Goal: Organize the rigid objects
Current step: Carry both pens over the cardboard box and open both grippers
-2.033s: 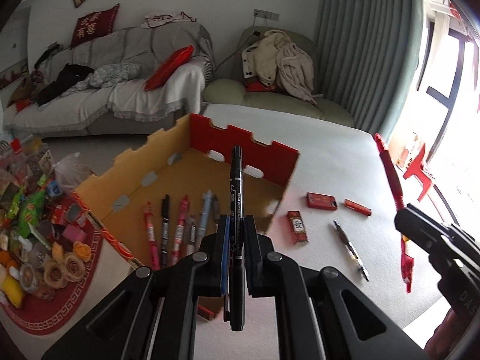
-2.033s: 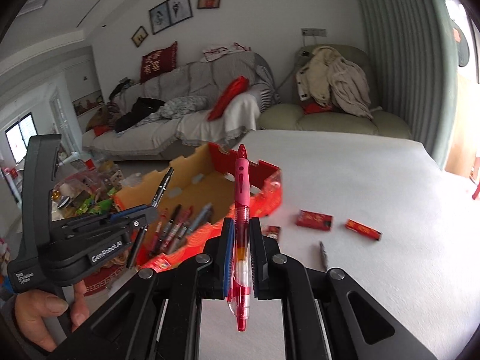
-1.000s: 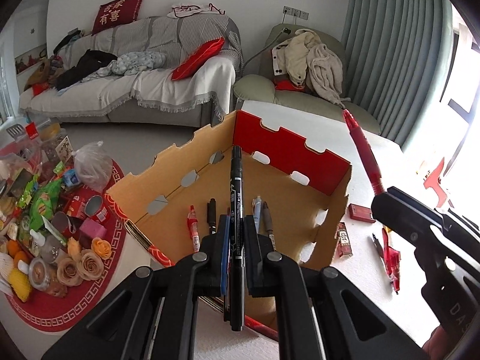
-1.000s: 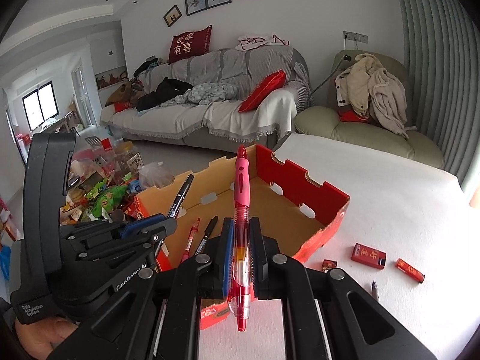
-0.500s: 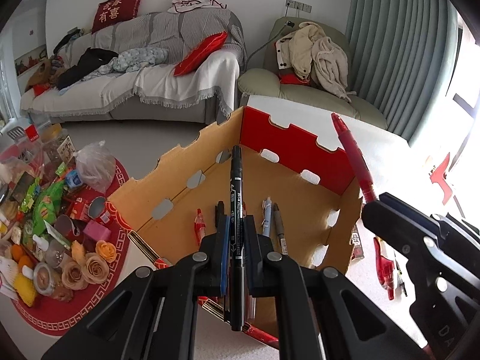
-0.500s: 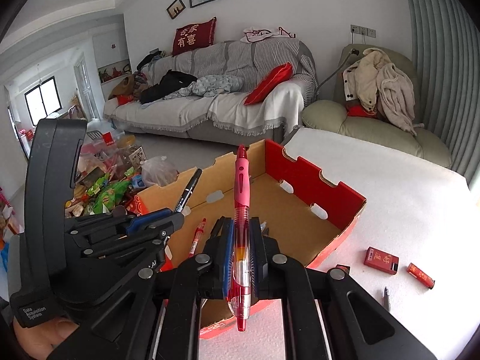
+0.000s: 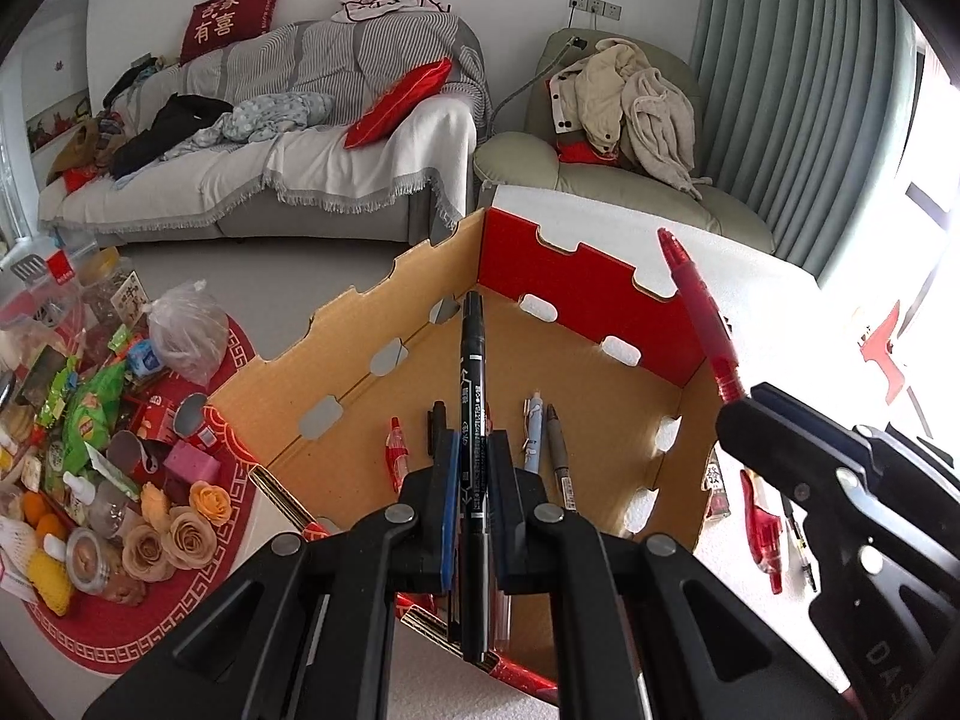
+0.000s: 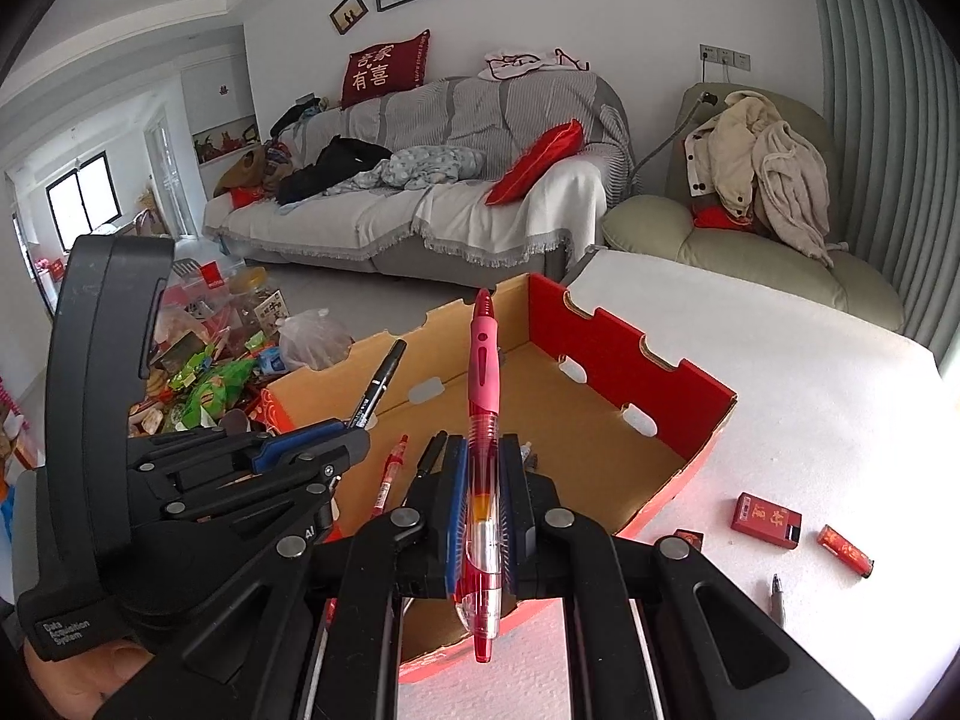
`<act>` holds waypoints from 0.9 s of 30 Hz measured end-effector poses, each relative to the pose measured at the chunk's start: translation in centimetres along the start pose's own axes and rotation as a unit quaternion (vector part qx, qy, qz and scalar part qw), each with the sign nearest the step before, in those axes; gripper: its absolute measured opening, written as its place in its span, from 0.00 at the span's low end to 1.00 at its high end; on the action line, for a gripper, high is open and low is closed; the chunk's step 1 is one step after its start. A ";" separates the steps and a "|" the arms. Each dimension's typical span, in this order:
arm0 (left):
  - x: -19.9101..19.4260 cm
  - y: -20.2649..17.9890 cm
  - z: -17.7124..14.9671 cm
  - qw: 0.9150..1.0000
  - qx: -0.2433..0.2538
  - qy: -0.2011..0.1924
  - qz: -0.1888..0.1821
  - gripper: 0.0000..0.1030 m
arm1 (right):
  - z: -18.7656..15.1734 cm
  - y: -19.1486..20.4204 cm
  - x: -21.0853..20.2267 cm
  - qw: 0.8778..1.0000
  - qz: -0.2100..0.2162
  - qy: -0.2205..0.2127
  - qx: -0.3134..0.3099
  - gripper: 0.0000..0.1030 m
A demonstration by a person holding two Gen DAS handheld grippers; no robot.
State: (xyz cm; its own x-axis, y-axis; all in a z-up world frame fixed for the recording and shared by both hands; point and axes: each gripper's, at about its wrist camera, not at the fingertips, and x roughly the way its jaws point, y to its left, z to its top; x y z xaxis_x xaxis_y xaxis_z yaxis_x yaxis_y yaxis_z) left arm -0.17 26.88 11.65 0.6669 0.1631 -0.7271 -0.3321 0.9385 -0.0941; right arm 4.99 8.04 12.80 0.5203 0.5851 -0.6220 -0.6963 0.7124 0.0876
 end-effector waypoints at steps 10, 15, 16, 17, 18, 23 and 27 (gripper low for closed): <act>0.5 0.1 0.3 1.000 0.002 0.000 0.000 0.09 | -0.1 -0.2 0.3 1.000 -0.002 0.002 0.004 0.11; 0.7 0.1 0.3 1.000 0.003 -0.001 0.000 0.09 | -0.1 -0.3 0.4 1.000 -0.003 0.003 0.005 0.11; 0.7 0.1 0.3 1.000 0.003 -0.001 0.001 0.09 | 0.0 -0.3 0.4 1.000 -0.003 0.004 0.006 0.11; 0.5 0.2 0.4 1.000 0.003 0.000 0.000 0.09 | 0.0 -0.3 0.5 1.000 -0.003 0.005 0.006 0.11; 0.7 0.3 0.4 1.000 0.002 0.000 0.000 0.09 | 0.0 -0.4 0.6 1.000 -0.003 0.005 0.007 0.11; 0.6 0.3 0.6 1.000 0.003 -0.001 0.002 0.09 | 0.2 -0.3 1.1 1.000 -0.003 0.008 0.007 0.11; 0.9 0.5 0.7 1.000 0.000 0.003 0.004 0.09 | 0.4 -0.3 1.5 1.000 -0.003 0.011 0.007 0.11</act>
State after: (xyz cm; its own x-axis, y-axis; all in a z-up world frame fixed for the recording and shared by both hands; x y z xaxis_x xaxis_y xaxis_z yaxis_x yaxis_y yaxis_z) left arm 0.75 27.74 11.38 0.6599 0.1696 -0.7320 -0.3377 0.9372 -0.0873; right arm 6.13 8.87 12.14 0.5132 0.5721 -0.6397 -0.6856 0.7217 0.0954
